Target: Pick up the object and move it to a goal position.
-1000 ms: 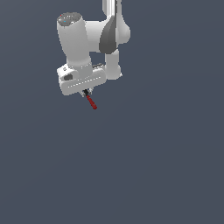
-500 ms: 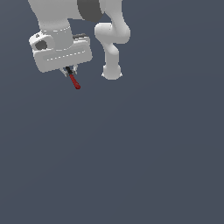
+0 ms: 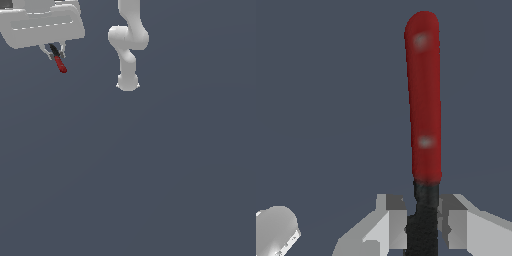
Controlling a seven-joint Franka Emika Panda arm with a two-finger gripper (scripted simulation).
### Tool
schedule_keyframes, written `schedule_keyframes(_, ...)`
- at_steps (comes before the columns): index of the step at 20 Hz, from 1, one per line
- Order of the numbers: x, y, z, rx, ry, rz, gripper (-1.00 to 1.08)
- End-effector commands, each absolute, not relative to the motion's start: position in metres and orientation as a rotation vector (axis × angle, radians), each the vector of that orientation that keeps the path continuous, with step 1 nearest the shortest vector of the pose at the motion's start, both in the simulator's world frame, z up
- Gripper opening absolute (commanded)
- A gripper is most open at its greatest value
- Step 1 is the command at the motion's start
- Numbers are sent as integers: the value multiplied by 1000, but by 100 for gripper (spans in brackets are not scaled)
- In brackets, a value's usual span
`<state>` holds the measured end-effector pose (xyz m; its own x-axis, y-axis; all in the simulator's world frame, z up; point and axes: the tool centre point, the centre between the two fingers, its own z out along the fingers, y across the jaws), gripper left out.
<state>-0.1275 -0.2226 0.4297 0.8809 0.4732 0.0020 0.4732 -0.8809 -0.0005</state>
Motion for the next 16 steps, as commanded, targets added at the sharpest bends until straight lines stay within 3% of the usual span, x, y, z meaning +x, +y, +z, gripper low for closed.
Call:
schedule_keyframes(1, -129, -232, 447, -3046, -767, -1, -100)
schedule_keyframes(16, -130, -254, 488, -3046, -767, 0, -100)
